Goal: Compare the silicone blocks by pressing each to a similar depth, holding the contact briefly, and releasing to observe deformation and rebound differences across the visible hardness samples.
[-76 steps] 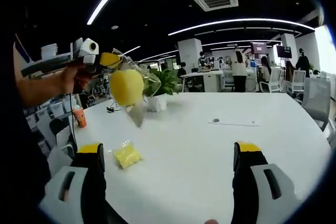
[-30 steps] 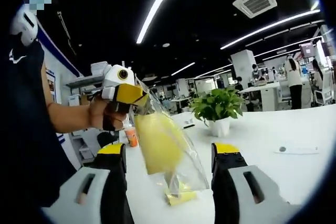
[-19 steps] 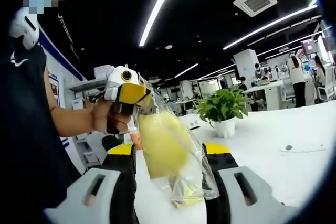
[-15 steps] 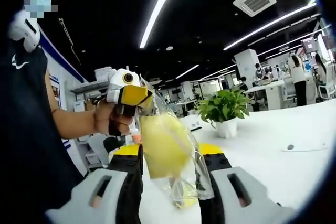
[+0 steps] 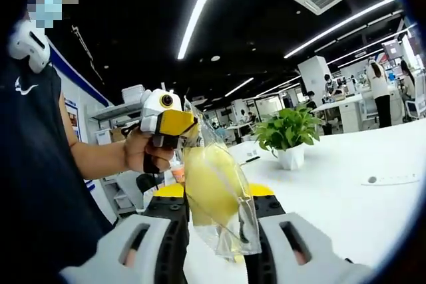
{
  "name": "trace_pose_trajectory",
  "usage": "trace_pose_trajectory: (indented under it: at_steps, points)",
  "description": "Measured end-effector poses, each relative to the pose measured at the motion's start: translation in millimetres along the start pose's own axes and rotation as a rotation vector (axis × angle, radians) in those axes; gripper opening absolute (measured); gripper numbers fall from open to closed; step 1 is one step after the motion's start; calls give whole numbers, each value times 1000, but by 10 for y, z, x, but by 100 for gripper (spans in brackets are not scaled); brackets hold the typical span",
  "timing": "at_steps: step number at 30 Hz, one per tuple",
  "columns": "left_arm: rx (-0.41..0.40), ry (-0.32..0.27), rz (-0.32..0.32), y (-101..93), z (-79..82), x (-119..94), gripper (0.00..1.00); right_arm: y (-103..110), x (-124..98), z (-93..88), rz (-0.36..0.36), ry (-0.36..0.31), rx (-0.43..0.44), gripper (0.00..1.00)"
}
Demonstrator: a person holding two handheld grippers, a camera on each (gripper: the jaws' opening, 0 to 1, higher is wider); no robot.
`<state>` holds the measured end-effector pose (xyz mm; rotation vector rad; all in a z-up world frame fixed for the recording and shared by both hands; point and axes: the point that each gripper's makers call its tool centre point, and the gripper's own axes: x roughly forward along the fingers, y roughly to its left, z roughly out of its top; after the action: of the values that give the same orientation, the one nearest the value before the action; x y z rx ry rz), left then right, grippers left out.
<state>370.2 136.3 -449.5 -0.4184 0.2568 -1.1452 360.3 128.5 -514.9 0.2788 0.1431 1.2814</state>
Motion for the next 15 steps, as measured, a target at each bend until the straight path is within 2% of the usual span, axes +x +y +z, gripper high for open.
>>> trace_pose_trajectory:
  at_steps: [7, 15]
  points:
    - [11, 0, 7, 7, -16, -6, 0, 17, -8, -30, 9, 25, 30, 19]
    - [-14, -1, 11, 16, -20, -27, 0, 36, -12, -33, 18, 50, 43, 18]
